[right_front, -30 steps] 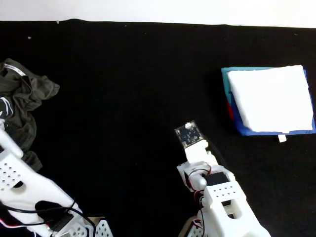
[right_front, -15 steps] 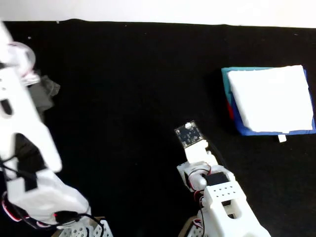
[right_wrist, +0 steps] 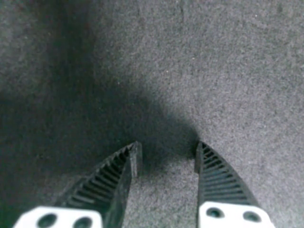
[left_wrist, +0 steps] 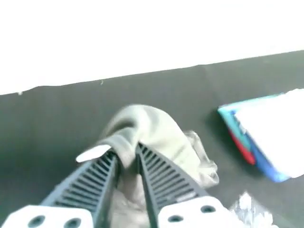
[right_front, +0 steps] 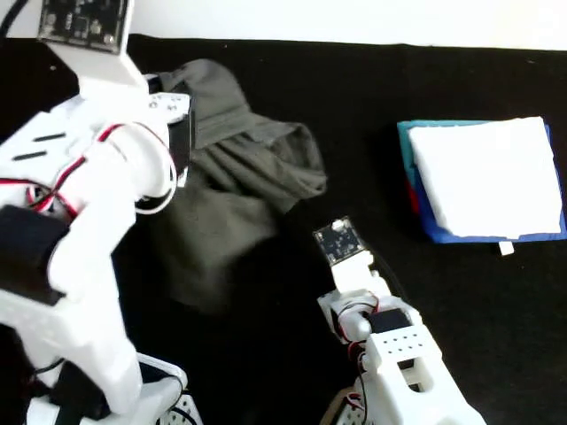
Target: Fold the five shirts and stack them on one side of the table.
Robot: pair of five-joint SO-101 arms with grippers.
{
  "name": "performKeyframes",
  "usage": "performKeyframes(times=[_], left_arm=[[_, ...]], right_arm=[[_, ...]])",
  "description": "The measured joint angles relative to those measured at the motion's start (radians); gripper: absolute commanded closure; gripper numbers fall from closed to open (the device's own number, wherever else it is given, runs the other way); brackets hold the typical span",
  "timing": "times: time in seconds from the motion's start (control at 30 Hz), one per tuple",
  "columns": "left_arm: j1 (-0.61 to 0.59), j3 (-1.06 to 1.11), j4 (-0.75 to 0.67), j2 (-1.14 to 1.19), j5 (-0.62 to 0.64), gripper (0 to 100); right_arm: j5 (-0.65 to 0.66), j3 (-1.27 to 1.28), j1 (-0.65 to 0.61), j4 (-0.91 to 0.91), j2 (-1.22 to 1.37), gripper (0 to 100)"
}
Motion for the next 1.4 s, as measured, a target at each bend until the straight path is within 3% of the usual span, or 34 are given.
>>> performKeyframes(times=[0.17,0.33,0.5,0.6,0.7,0.8,0.9,0.97,1.17,1.4], left_arm=[[-0.127,0.077,-0.005,0.003,0.049,99],[-0.324,0.407,-0.041,0.087,0.061,99],[-0.551,0.766,-0.281,0.157,0.061,99],[-0.687,0.888,-0.454,0.186,0.061,99],[-0.773,0.961,-0.525,0.239,0.005,99],[-0.827,0.973,-0.537,0.298,-0.054,96],[-0.901,0.97,-0.542,0.338,-0.066,86],[-0.961,0.965,-0.542,0.354,-0.069,83],[-1.129,0.876,-0.483,0.359,-0.069,83],[-1.208,0.804,-0.336,0.359,-0.069,83]], right_arm=[[0.0,0.005,0.0,0.0,0.0,81.8],[0.0,-0.005,0.0,0.014,0.0,81.8],[0.0,-0.15,0.0,0.17,0.005,81.5],[0.0,-0.267,0.002,0.249,0.008,81.4],[0.0,-0.35,0.002,0.275,0.008,81.3],[0.0,-0.385,-0.031,0.281,0.008,77.6],[0.0,-0.39,-0.104,0.281,0.009,70.1],[0.0,-0.404,-0.161,0.281,0.037,70.7],[-0.084,-0.626,-0.273,0.281,0.285,70.8],[-0.146,-0.991,-0.4,0.281,0.71,70.7]])
